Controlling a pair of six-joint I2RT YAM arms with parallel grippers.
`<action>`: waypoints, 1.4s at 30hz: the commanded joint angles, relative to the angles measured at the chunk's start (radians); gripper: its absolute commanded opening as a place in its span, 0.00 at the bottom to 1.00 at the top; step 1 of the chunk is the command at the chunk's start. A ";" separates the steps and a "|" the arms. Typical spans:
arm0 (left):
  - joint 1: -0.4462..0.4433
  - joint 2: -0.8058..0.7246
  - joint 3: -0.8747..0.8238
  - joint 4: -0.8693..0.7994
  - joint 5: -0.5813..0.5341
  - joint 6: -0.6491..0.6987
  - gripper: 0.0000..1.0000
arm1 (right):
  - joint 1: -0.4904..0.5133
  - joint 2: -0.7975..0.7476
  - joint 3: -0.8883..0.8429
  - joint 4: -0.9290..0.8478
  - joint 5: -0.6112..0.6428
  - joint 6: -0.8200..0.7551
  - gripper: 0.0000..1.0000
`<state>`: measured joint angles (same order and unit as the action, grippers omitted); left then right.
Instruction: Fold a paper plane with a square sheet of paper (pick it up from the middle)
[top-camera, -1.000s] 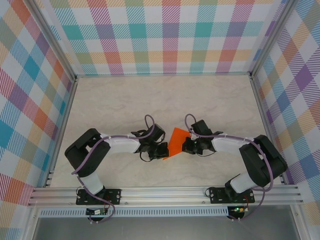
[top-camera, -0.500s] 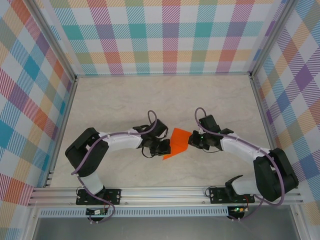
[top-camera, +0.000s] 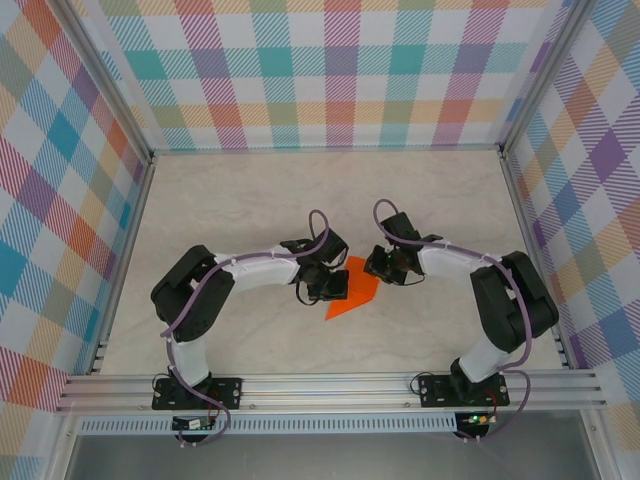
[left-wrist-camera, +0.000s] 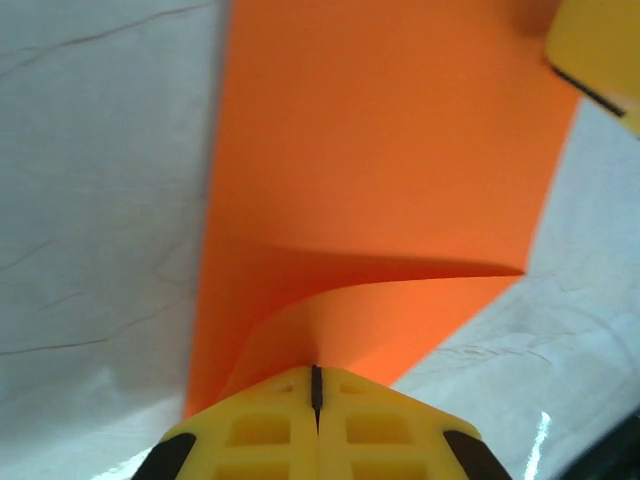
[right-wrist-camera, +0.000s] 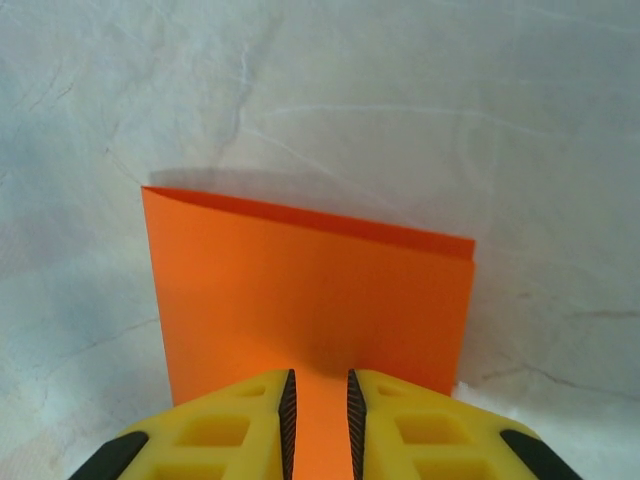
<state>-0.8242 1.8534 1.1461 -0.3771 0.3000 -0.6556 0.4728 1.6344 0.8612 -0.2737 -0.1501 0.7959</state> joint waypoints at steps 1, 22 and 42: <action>0.021 -0.002 0.011 -0.044 -0.051 0.024 0.00 | 0.006 -0.003 0.029 -0.022 -0.010 -0.014 0.23; 0.050 0.004 -0.005 -0.032 -0.036 0.042 0.00 | 0.005 -0.256 -0.242 0.086 -0.152 0.213 0.52; 0.053 0.003 -0.005 -0.038 -0.041 0.044 0.00 | 0.011 -0.168 -0.254 0.248 -0.282 0.174 0.40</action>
<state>-0.7864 1.8534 1.1454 -0.3916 0.2600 -0.6308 0.4732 1.4521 0.6201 -0.0959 -0.3725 0.9848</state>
